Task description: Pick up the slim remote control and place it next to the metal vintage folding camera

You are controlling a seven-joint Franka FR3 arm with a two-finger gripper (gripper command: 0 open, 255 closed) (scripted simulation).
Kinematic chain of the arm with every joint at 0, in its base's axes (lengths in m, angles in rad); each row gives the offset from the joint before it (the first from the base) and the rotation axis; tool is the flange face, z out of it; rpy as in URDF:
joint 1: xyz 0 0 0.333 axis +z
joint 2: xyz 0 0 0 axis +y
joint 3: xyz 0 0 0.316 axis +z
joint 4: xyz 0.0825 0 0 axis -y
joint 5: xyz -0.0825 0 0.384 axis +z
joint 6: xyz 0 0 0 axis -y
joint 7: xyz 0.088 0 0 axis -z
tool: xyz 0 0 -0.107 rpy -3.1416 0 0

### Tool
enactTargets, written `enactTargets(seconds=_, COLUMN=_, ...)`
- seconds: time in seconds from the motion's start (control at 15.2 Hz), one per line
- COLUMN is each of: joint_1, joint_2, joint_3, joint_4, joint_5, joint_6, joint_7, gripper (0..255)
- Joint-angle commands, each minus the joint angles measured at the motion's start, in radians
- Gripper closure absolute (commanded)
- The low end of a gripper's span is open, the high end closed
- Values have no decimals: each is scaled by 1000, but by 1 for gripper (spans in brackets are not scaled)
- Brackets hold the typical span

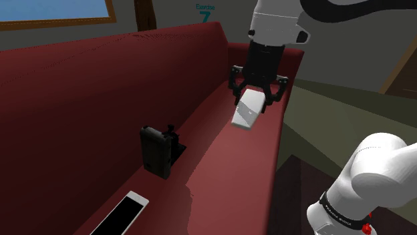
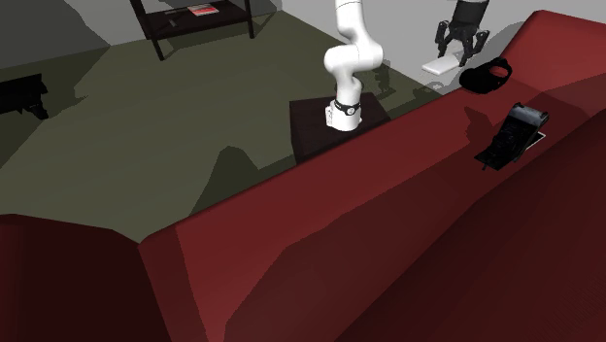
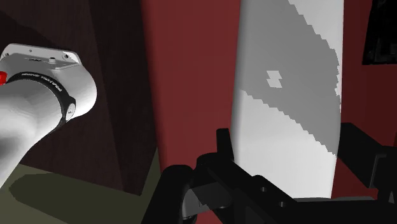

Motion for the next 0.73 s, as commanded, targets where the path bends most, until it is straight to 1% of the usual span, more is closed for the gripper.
enactTargets(seconds=0.0, joint_1=10, joint_2=17, joint_3=47, joint_4=19, joint_5=20, joint_6=8, joint_7=52, gripper=255)
enactTargets(seconds=0.07, joint_1=15, joint_2=25, joint_3=72, joint_4=31, joint_5=31, joint_6=9, joint_7=80, gripper=255)
enactTargets(seconds=0.66, joint_1=26, joint_2=4, joint_3=93, joint_4=-102, joint_5=53, joint_6=121, joint_7=70, gripper=255)
